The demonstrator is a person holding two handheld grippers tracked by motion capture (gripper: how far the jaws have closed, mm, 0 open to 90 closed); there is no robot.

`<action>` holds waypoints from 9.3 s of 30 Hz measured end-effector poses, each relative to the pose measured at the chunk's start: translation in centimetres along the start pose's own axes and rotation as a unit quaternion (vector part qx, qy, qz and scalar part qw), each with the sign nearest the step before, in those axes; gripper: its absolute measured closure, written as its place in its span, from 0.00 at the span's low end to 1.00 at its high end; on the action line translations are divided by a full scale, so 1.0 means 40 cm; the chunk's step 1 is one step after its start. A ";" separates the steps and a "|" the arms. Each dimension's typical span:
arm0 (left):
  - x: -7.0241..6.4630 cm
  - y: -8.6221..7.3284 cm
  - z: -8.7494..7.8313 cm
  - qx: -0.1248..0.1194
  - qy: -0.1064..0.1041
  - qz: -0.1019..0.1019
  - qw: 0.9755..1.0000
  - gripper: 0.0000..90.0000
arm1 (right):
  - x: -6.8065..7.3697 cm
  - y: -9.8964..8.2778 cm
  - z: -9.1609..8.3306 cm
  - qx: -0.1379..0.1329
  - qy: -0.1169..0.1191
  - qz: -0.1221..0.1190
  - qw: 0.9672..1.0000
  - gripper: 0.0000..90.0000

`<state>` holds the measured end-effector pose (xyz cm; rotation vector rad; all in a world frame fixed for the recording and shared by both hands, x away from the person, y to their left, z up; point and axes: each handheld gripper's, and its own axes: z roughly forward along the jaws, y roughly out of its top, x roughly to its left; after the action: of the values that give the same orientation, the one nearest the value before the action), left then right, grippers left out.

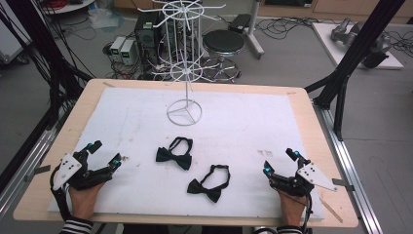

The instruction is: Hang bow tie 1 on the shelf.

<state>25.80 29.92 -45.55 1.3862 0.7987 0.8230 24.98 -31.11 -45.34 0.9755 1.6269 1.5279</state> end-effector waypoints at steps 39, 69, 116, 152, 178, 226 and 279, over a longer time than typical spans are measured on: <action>0.037 0.154 0.043 0.027 -0.064 -0.009 0.998 0.16 | 0.001 0.000 0.000 -0.005 -0.001 -0.006 1.000 0.08; -0.041 0.298 0.226 0.170 -0.267 0.087 0.945 0.17 | 0.001 -0.001 -0.001 -0.005 -0.002 -0.006 1.000 0.08; -0.217 0.202 0.460 0.381 -0.356 0.234 0.821 0.25 | -0.002 -0.002 -0.003 -0.009 -0.001 0.003 1.000 0.08; -0.278 0.133 0.512 0.472 -0.390 0.321 0.722 0.37 | -0.002 -0.001 -0.003 -0.008 -0.002 0.001 1.000 0.08; -0.287 0.105 0.521 0.505 -0.388 0.333 0.696 0.78 | -0.002 -0.002 -0.003 -0.009 -0.002 0.000 1.000 0.08; -0.173 0.232 0.464 0.318 -0.325 0.145 0.879 0.83 | -0.001 -0.002 -0.003 -0.007 -0.001 0.004 1.000 0.08; -0.024 0.367 0.415 0.145 -0.142 -0.012 0.979 0.83 | -0.002 -0.002 -0.003 -0.008 -0.003 0.002 1.000 0.08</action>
<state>39.29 20.98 -30.35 1.7043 0.7291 0.4866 24.93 -31.23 -45.39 0.9742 1.6071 1.5383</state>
